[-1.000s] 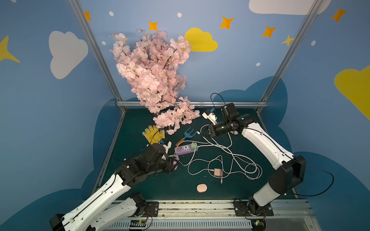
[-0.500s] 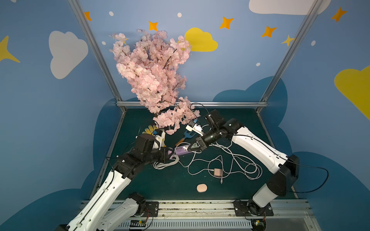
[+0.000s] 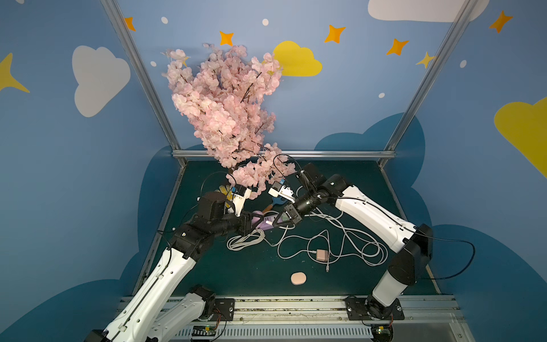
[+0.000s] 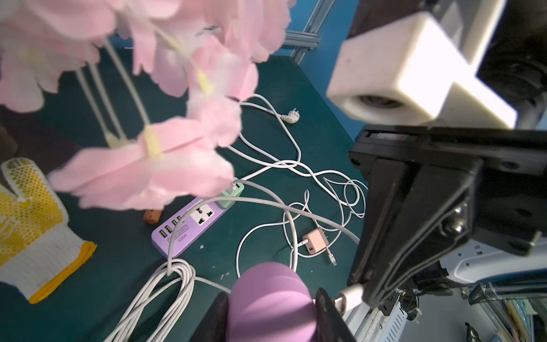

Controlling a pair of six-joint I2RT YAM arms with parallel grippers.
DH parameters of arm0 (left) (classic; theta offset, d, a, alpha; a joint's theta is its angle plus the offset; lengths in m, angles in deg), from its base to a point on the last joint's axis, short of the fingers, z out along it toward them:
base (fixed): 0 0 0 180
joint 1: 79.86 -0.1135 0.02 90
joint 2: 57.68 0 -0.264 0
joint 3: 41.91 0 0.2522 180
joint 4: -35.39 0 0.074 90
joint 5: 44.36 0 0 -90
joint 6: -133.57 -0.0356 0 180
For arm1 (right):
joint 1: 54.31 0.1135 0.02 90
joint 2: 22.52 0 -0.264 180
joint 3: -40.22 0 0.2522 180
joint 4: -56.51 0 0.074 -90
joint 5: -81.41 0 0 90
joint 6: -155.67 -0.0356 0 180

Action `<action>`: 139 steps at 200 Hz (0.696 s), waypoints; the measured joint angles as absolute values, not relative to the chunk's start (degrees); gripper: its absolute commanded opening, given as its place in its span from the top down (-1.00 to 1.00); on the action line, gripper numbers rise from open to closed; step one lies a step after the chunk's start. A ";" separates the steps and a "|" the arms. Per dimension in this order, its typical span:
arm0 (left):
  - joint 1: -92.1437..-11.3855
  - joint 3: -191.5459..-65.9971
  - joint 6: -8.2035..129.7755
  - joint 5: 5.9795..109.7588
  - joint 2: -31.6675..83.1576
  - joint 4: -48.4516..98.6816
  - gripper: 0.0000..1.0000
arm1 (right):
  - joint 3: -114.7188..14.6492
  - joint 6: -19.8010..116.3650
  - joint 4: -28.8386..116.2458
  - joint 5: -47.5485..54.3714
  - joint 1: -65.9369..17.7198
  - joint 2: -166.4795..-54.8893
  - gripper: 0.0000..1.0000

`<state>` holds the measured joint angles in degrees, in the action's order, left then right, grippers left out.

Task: Charge the bluetooth headset
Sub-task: Insert the charging cable into the bluetooth headset.

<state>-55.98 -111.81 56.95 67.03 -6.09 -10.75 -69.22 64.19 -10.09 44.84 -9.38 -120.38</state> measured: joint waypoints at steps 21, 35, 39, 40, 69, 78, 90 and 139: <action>-56.14 -110.69 54.88 68.58 -8.76 -9.50 0.93 | -70.18 64.34 -10.76 45.41 -9.19 -120.43 1.00; -56.29 -110.50 53.92 69.17 -10.48 -9.07 0.93 | -70.84 64.43 -11.27 45.69 -8.95 -120.47 1.00; -56.38 -110.50 53.72 69.34 -10.83 -8.87 0.93 | -71.02 64.43 -11.33 45.76 -8.84 -120.49 1.00; -56.38 -110.50 53.67 69.39 -10.90 -8.82 0.93 | -71.08 64.43 -11.38 45.76 -8.79 -120.52 1.00; -56.92 -110.50 52.80 71.25 -10.72 -8.30 0.94 | -72.41 64.48 -11.75 45.93 -8.12 -121.00 1.00; -56.99 -110.52 52.76 71.92 -10.05 -8.28 0.93 | -72.90 64.58 -12.03 45.83 -7.72 -121.32 1.00; -57.19 -110.52 52.78 72.71 -8.65 -8.28 0.93 | -73.18 64.65 -12.34 45.37 -7.15 -121.63 1.00; -57.82 -110.50 53.00 74.28 -7.51 -8.19 0.94 | -73.97 64.67 -13.26 42.77 -6.15 -122.05 1.00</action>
<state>-57.82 -110.50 53.00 74.28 -7.51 -8.19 -73.97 64.67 -13.26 42.77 -6.15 -122.05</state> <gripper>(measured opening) 0.418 0.057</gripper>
